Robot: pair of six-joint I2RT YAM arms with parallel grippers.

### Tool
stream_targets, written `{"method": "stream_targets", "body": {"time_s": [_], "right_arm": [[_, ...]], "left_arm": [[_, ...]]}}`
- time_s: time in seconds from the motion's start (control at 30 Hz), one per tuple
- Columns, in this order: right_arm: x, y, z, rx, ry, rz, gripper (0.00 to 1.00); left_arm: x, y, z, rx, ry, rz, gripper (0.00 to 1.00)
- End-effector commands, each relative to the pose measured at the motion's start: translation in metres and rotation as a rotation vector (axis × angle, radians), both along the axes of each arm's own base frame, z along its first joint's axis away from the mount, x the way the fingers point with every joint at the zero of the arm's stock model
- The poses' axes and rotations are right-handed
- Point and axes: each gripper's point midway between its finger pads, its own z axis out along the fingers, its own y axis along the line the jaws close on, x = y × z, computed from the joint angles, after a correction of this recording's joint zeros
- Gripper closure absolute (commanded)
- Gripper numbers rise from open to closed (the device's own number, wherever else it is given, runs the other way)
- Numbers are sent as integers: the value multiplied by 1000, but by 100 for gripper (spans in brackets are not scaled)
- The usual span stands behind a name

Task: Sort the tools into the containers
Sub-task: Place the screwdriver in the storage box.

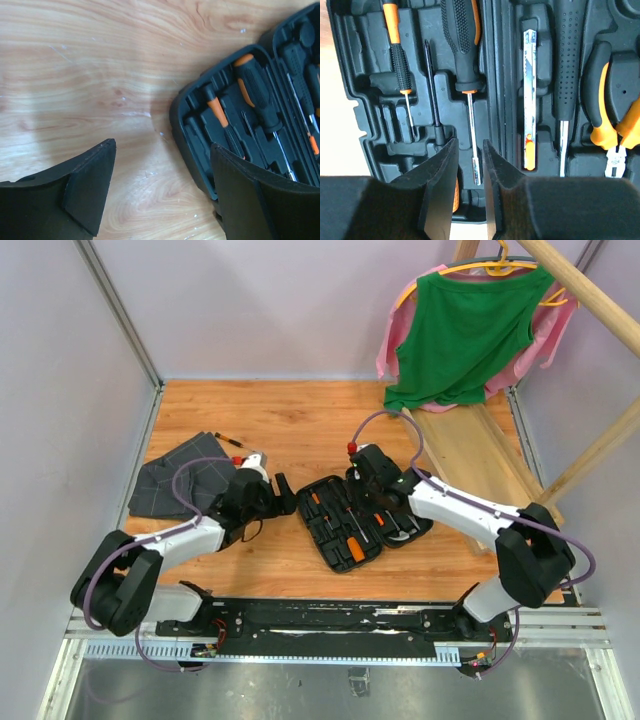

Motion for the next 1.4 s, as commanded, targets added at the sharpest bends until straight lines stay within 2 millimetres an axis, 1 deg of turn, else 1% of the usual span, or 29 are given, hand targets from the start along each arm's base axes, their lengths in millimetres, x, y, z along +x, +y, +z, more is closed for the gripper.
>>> {"method": "stream_targets", "body": {"time_s": [0.0, 0.2, 0.27, 0.43, 0.67, 0.87, 1.0, 1.37], "right_arm": [[6, 4, 17, 97, -52, -1, 73], [2, -1, 15, 102, -59, 6, 73], [1, 0, 14, 110, -54, 9, 73], [-3, 12, 11, 151, -18, 46, 76], [2, 36, 4, 168, 42, 99, 76], [8, 61, -4, 146, 66, 148, 76], [12, 72, -9, 128, 81, 160, 77], [3, 82, -31, 85, 139, 203, 84]], "left_arm": [[-1, -20, -7, -19, 45, -13, 21], [-4, -34, -19, -17, 84, -38, 27], [-3, -36, -22, -16, 92, -44, 31], [1, -42, -24, -12, 94, -67, 47], [7, -48, -22, -6, 80, -93, 63], [9, -50, -23, -2, 75, -102, 66], [9, -51, -25, -1, 78, -107, 68], [8, -51, -26, -5, 80, -110, 69]]}}
